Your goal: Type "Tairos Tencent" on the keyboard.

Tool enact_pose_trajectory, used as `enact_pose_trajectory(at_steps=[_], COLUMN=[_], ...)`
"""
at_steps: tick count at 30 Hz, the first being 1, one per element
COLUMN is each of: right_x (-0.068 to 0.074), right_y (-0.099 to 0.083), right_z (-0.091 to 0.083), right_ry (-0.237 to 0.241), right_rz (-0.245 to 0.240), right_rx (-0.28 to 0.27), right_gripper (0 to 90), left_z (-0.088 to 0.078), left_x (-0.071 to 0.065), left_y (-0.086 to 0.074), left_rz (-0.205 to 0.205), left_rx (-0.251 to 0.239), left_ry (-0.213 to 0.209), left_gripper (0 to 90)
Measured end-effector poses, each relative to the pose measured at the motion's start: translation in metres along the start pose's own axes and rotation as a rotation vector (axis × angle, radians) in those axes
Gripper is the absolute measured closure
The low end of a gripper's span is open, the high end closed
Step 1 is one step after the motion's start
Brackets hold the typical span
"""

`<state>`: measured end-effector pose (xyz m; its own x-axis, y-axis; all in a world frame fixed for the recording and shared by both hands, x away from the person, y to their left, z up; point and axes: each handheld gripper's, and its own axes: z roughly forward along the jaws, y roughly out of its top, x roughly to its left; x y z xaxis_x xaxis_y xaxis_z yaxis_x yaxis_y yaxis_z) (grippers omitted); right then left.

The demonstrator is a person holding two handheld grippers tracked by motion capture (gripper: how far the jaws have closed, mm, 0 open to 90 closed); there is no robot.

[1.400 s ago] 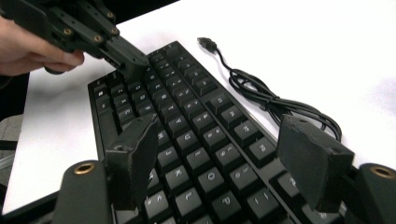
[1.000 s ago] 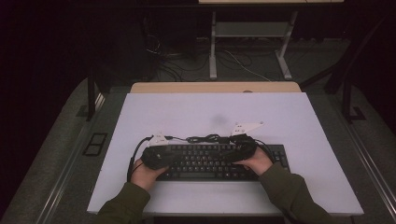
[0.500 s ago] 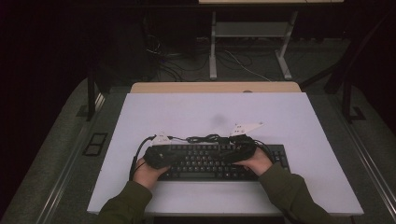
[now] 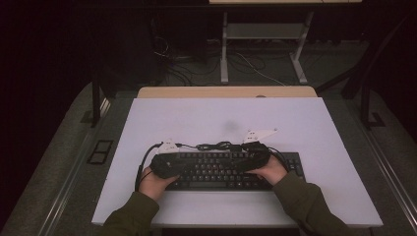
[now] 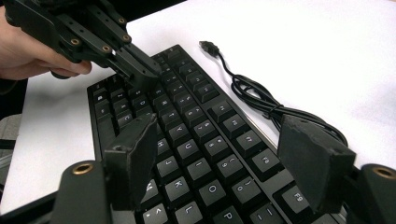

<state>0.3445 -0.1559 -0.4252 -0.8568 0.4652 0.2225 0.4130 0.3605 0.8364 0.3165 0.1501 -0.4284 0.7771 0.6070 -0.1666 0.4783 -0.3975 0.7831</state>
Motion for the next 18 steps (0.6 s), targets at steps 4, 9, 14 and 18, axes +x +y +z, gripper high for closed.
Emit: enact_pose_trajectory(at_steps=[4, 9, 14, 18], right_x=[0.0, 0.004, 0.008, 0.011], right_y=[0.0, 0.003, 0.008, 0.01], right_z=[0.0, 0.002, 0.007, 0.008], right_ry=[0.008, 0.021, 0.028, 0.035], right_rz=[0.007, -0.003, -0.009, -0.011], right_rx=[0.004, 0.021, 0.019, 0.009], right_gripper=[32.5, 39.2, 54.0, 66.8], left_z=[-0.003, -0.005, -0.006, -0.006], left_x=[0.001, 0.002, 0.003, 0.004], left_y=[-0.001, -0.002, -0.003, -0.004], left_rz=[-0.017, -0.025, -0.035, -0.041], left_rx=[-0.015, -0.021, -0.033, -0.038], left_ry=[-0.001, 0.001, 0.013, 0.02], left_gripper=[71.7, 59.3, 47.1, 38.9])
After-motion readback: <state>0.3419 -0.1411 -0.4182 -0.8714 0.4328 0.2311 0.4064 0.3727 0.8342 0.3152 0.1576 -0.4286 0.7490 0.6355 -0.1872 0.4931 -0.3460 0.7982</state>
